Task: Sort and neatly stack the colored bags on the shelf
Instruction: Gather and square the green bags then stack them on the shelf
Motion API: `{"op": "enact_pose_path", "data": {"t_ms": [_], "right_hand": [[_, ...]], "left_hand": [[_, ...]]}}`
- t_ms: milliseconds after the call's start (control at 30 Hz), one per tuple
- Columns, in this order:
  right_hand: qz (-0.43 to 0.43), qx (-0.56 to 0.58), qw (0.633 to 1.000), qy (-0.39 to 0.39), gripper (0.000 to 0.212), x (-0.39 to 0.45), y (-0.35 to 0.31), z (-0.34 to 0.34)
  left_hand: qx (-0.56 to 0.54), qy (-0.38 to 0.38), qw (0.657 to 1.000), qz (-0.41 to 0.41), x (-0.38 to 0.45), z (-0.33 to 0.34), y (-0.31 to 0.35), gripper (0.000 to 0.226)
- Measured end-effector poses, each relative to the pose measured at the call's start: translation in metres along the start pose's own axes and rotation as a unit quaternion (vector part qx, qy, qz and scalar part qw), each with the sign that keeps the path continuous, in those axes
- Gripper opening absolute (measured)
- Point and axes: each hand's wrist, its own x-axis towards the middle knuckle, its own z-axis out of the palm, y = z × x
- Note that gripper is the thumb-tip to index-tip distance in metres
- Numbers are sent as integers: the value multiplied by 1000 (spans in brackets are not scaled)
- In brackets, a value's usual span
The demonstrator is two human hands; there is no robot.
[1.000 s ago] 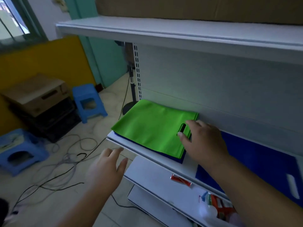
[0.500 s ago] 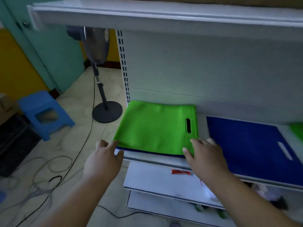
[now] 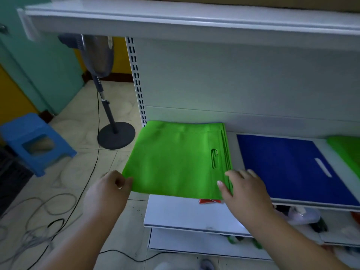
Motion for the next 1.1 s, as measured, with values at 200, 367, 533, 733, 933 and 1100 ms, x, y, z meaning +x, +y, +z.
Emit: {"op": "enact_pose_path", "data": {"t_ms": [200,367,533,733,933,1100], "right_hand": [[170,169,963,-121,46,5,-11,-14],[132,203,962,-127,40,3,-12,-19],[25,104,988,-110,40,-8,9,-34],[19,33,999,33,45,-35,90,-68],[66,11,991,120,43,-83,227,-125],[127,-2,984,124,46,-128,350,-172]], "left_hand": [[-120,-140,981,-52,-1,9,-6,14],[-70,-111,991,11,4,3,-8,14],[-150,-87,985,-9,-26,14,9,22],[-202,-41,978,7,-70,46,80,34],[-243,-59,966,65,-131,97,212,46],[-281,-88,949,116,-187,145,330,46]]}}
